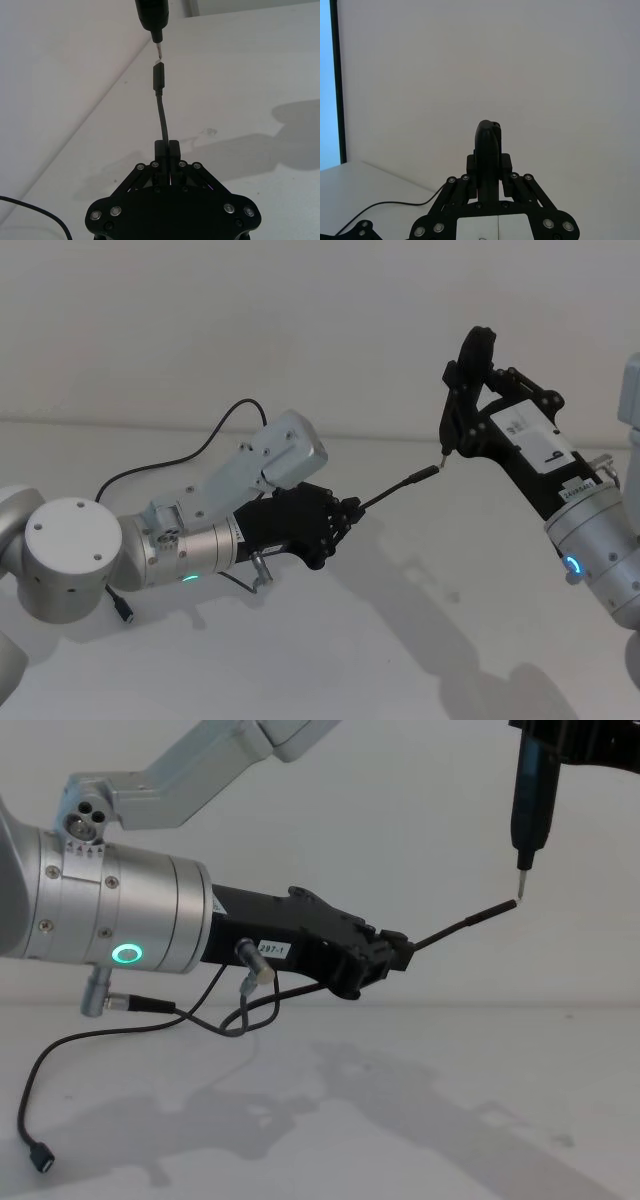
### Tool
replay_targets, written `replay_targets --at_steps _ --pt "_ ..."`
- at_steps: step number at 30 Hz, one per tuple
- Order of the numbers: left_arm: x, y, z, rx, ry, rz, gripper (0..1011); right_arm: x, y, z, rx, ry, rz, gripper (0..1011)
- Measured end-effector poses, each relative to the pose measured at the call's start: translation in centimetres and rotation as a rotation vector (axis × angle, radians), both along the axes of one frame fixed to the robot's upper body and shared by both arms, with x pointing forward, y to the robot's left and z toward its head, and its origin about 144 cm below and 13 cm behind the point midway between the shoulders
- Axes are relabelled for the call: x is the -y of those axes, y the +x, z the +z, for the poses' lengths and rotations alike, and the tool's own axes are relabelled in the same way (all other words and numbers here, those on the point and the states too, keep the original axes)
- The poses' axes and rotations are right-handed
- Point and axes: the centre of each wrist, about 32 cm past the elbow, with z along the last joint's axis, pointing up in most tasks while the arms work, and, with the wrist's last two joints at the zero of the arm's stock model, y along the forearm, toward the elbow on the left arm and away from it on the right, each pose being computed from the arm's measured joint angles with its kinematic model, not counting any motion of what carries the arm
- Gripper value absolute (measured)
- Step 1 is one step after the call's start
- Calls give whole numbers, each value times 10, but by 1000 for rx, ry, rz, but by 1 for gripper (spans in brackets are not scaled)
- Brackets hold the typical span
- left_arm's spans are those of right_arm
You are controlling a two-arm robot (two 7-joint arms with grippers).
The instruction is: Pick up the data cable with the one hand.
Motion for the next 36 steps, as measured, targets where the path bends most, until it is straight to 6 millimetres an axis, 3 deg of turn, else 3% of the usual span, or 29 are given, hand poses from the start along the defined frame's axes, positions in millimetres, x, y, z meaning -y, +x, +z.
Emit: replay_targets --at_steps 36 --pt "0 0 0 0 0 0 42 1 5 -4 -10 27 -2 268"
